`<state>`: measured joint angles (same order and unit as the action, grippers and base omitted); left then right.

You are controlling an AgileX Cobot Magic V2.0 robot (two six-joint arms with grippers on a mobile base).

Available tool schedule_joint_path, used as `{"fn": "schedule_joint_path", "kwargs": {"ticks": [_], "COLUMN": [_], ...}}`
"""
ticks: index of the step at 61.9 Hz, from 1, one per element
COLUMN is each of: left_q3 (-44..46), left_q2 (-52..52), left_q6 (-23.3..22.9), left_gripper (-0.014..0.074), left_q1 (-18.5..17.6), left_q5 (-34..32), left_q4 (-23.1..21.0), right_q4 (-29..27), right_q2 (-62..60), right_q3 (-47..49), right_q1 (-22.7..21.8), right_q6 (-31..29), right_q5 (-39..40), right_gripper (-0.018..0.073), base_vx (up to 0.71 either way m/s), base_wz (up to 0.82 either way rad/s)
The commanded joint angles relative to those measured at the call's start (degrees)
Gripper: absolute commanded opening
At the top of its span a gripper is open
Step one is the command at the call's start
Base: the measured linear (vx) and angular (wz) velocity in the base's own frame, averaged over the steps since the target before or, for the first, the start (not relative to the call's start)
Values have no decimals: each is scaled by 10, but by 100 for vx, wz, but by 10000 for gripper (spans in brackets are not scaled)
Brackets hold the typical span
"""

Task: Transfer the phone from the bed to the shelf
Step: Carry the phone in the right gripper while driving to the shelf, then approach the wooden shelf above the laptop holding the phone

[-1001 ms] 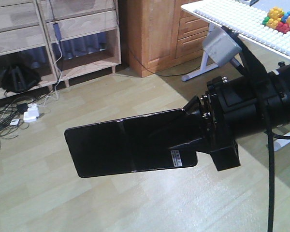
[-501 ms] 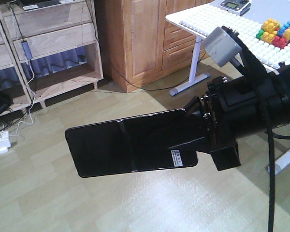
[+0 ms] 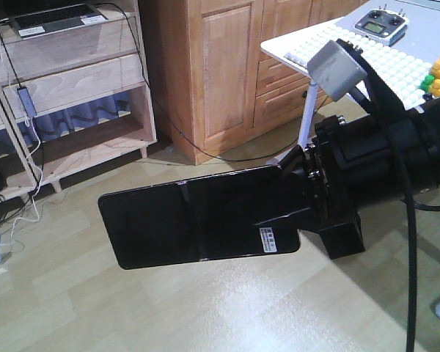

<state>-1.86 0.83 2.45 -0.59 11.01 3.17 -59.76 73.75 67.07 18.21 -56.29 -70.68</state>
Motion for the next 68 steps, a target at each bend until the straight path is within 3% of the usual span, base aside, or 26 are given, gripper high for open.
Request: {"fn": "schedule_joint_path", "kwargs": {"ticks": [1,68], "left_q3": [15,15], "left_q2": [5,5], "left_q6": [-2,-2], "left_gripper": [1,1], "left_q1": [-1,-1], "left_q5": [-42,-42], "left_q4": [-3,-3], "right_q4": [-50,-50], "right_q2": [-15,-15], "right_q3": [15,15], "right_q1": [0,0], "right_q6": [-4,-4], "right_q5": [-31,-31], "right_gripper": [-1,-1], "base_vx": [41,42], "base_wz": [5,7]}}
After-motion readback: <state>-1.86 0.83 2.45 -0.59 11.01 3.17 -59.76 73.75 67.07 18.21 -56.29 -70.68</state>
